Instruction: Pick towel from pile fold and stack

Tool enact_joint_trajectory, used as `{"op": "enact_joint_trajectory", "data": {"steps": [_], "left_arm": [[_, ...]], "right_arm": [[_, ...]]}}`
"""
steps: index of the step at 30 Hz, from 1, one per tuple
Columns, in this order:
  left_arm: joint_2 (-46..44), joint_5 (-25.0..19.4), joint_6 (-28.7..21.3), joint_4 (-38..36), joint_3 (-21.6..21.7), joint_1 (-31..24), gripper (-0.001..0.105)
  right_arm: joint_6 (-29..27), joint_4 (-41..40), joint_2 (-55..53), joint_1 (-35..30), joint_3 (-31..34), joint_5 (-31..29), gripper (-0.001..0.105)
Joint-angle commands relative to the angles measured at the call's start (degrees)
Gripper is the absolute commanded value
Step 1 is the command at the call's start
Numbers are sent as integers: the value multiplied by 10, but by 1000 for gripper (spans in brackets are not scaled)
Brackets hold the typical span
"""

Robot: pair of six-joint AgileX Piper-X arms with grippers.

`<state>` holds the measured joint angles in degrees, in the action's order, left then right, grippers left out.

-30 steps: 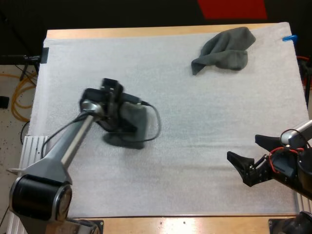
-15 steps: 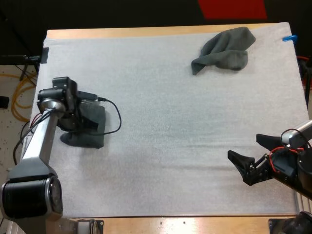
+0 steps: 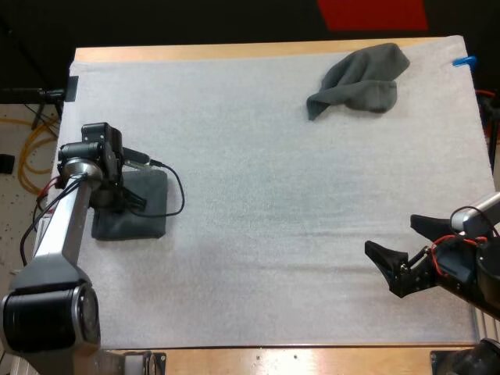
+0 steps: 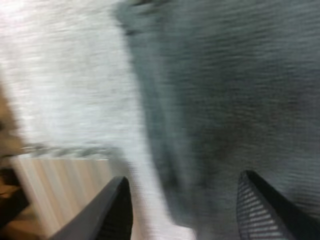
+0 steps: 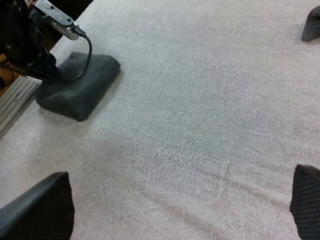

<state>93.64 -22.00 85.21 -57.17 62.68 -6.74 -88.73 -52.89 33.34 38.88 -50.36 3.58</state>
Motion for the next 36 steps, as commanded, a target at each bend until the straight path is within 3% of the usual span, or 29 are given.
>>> {"op": "enact_joint_trajectory", "data": {"steps": [1,3,5,8,9,17,22,33,36], "left_arm": [[-15,-20,-2,6,3,1,47],[-27,9,13,6,3,1,47],[-41,106,34,1,3,1,47],[-45,203,35,-10,2,1,47],[-44,214,35,-8,-1,1,47],[-7,220,35,24,-52,1,47],[13,220,35,15,-57,1,47],[-91,226,50,6,-4,2,47],[-144,251,49,14,4,4,47]], "right_arm": [[-1,-1,3,1,-2,1,85],[-1,-1,4,1,-2,1,85],[-1,-1,7,1,-2,1,85],[-1,-1,14,1,-2,1,85],[-1,-1,14,1,-2,1,85],[-1,4,14,1,-2,1,85],[-1,4,14,1,-2,1,85],[-1,4,14,1,-2,6,85],[6,9,21,1,-2,23,85]]}}
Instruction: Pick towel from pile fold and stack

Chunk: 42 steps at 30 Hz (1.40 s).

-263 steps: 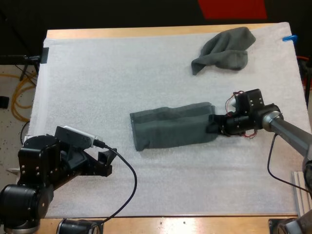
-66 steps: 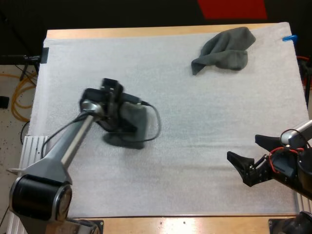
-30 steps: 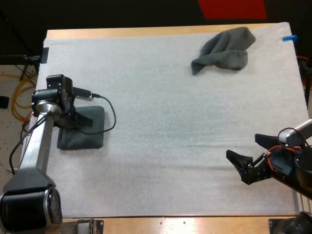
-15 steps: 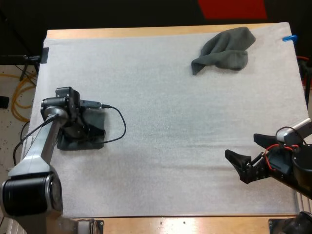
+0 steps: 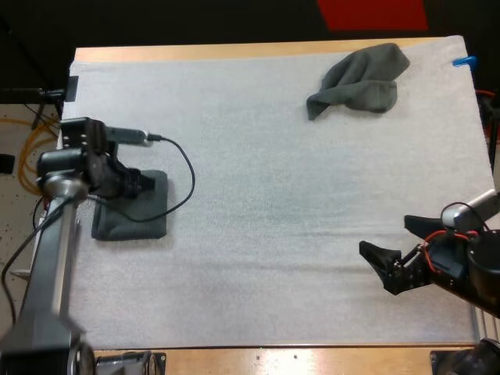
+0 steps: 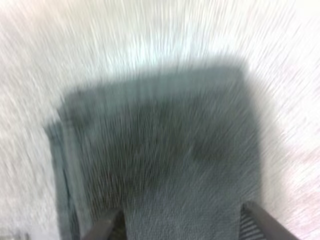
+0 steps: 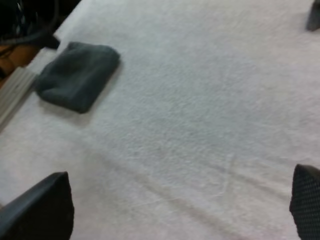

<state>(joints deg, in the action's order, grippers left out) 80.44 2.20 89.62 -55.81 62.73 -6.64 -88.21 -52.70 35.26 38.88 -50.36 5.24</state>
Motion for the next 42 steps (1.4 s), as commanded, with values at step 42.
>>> {"op": "enact_joint_trajectory", "data": {"steps": [42], "left_arm": [[-356,91,-51,-35,5,64,47]], "right_arm": [[-174,30,73,-438,-4,76,85]]}}
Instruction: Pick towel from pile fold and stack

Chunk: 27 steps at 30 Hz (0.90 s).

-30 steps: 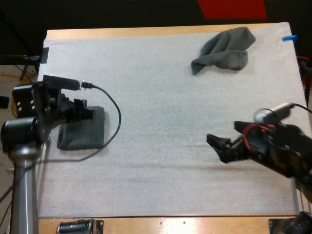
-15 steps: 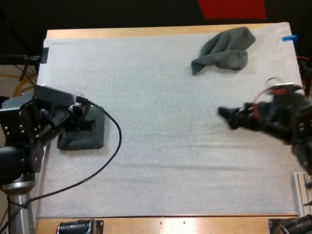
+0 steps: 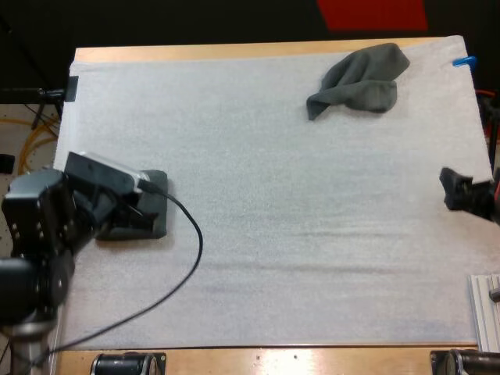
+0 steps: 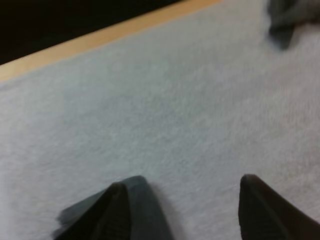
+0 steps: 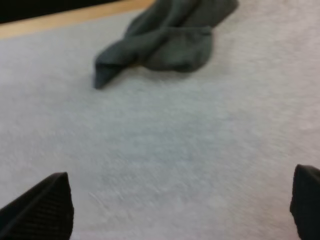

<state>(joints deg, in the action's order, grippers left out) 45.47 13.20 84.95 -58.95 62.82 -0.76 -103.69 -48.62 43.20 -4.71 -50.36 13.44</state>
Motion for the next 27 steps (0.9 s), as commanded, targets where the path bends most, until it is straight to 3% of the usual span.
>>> {"op": "enact_joint_trajectory", "data": {"steps": [1,7,13,20,27], "left_arm": [[-18,-39,-3,-3,2,18,47],[-104,-51,26,9,-27,29,47],[-228,-74,-4,16,-87,28,47],[-386,-87,-3,-5,-161,28,47],[-507,-87,-3,-93,-194,28,47]], "right_arm": [[-20,-21,-20,-2,-4,-17,85],[-20,-50,-119,-2,-4,-46,85],[-15,-86,-233,-2,-1,-38,85],[-32,-104,-336,-2,3,-38,85],[-22,-104,-423,-2,57,-38,85]]}}
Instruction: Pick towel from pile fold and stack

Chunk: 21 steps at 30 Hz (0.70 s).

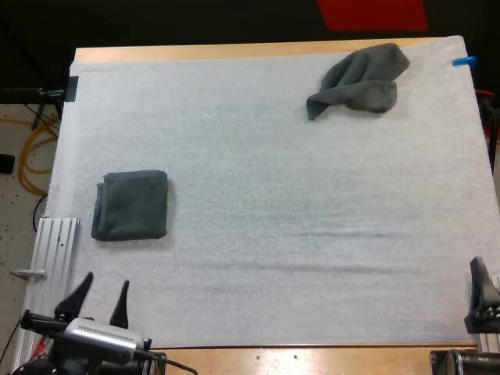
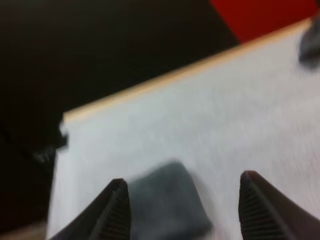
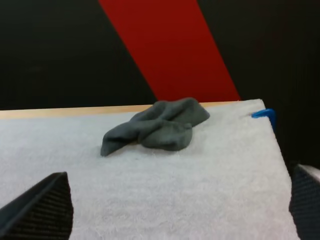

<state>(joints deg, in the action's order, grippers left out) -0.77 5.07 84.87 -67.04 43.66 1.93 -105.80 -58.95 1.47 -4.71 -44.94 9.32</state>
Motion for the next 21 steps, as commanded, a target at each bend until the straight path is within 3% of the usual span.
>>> {"op": "enact_joint_trajectory", "data": {"steps": [1,5,9,12,15,21], "left_arm": [[-60,-5,-2,-43,-4,1,47],[-80,-5,-2,-151,1,-1,47],[-82,11,-2,-168,0,-1,47],[-82,15,10,-144,-3,-1,47],[-81,15,17,-93,-10,-1,47],[-80,9,75,32,-77,-1,47]], "right_arm": [[5,0,-23,-2,16,4,85],[25,-22,-44,-4,41,-1,85],[47,-29,-46,-4,53,-1,85],[52,-18,-46,-4,54,-1,85],[17,19,-46,-4,61,-2,85],[11,65,-45,4,113,-1,85]]}}
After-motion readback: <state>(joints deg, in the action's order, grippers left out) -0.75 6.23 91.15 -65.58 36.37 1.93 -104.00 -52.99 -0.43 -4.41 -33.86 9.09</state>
